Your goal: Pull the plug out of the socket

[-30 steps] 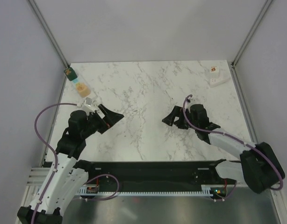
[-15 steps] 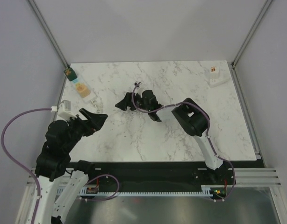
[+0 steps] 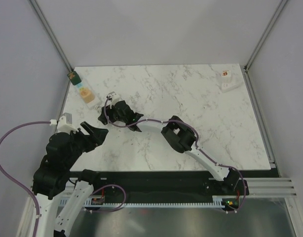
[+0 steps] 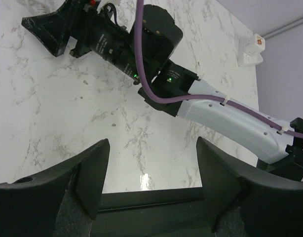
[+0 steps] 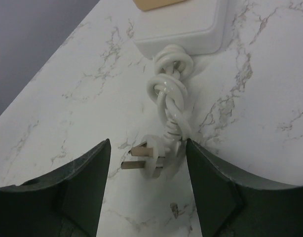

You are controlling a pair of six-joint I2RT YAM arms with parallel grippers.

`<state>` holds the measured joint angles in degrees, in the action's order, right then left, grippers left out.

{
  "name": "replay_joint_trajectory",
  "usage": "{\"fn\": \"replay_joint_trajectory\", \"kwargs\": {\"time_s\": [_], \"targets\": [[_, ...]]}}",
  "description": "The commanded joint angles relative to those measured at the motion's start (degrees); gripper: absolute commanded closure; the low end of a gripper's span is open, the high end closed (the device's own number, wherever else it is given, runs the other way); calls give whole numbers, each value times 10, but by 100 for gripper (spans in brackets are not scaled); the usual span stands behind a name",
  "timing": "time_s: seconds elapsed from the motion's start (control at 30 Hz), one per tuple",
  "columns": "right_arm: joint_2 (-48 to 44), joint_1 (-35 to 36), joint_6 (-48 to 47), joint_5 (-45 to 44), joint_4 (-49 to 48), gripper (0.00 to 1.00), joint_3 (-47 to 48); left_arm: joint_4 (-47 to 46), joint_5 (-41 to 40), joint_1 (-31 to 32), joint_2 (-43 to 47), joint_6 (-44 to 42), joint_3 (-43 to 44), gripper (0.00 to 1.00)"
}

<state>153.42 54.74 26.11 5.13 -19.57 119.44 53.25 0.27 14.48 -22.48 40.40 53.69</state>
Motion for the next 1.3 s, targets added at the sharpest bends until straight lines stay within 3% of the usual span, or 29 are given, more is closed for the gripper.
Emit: {"fn": "replay_joint_trajectory", "kwargs": {"time_s": [0.0,0.17,0.3,0.47,0.6,0.77,1.0,1.27], "targets": [[41,10,-49,-70,102,30,82,22,-13,-2,2,-25,26,22],[54,17,-65,-99,119,36,102,35,-12,-2,-2,-24,33,23],[53,17,-62,-129,136,64,105,40,-14,-2,4,-16,31,23],[19,16,-86,-147,137,84,67,41,-17,-2,4,-8,23,23],[-49,17,-101,-147,116,100,-33,39,-17,-2,-10,2,12,23],[-170,18,-120,-145,96,100,-184,26,-30,-2,-51,-23,-2,23],[-337,19,-102,-67,25,100,-423,10,-55,-2,-140,-17,0,20],[-443,67,-45,-54,-63,98,-619,-12,-59,-2,-179,8,-10,16]]}}
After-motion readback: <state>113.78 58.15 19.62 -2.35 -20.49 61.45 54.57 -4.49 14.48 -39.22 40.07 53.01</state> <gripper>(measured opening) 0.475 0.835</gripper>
